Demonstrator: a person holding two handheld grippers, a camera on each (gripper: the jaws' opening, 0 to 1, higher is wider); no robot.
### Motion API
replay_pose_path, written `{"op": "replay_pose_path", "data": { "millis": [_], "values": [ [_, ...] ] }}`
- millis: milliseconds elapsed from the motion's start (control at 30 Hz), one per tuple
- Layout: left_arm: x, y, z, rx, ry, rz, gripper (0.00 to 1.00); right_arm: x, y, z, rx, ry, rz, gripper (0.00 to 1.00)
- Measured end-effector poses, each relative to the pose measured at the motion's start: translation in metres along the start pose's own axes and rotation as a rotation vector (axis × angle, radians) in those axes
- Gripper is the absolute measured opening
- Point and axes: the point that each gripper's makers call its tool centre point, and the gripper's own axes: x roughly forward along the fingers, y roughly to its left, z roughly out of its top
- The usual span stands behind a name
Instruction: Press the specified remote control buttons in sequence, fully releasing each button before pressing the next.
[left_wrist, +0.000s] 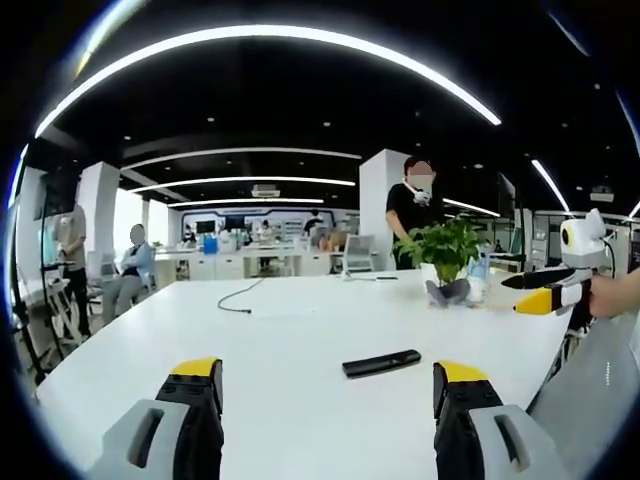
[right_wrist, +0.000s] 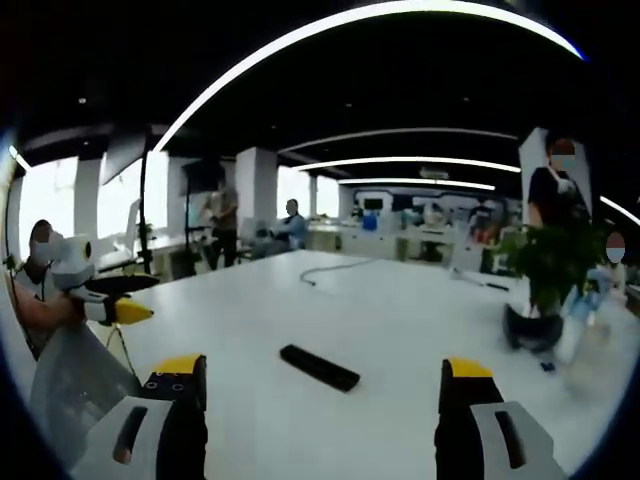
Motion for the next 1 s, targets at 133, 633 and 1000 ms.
{"op": "replay_pose_path", "data": {
  "millis": [133, 633, 1000],
  "values": [
    [0.001, 0.001, -0.001, 0.002, 0.005, 0.004, 0.9, -0.009, -0.006, -0.004, 0.031, -0.008, -0.029, 0.96],
    [0.002, 0.003, -0.005, 0.011, 0.031, 0.016, 0.88, -0.021, -0.013, 0.009, 0.044, -0.07, -0.085, 0.94],
    [0.002, 0.004, -0.007, 0.012, 0.036, 0.014, 0.87, -0.018, -0.013, -0.008, 0.017, -0.034, -0.102, 0.95]
  ]
}}
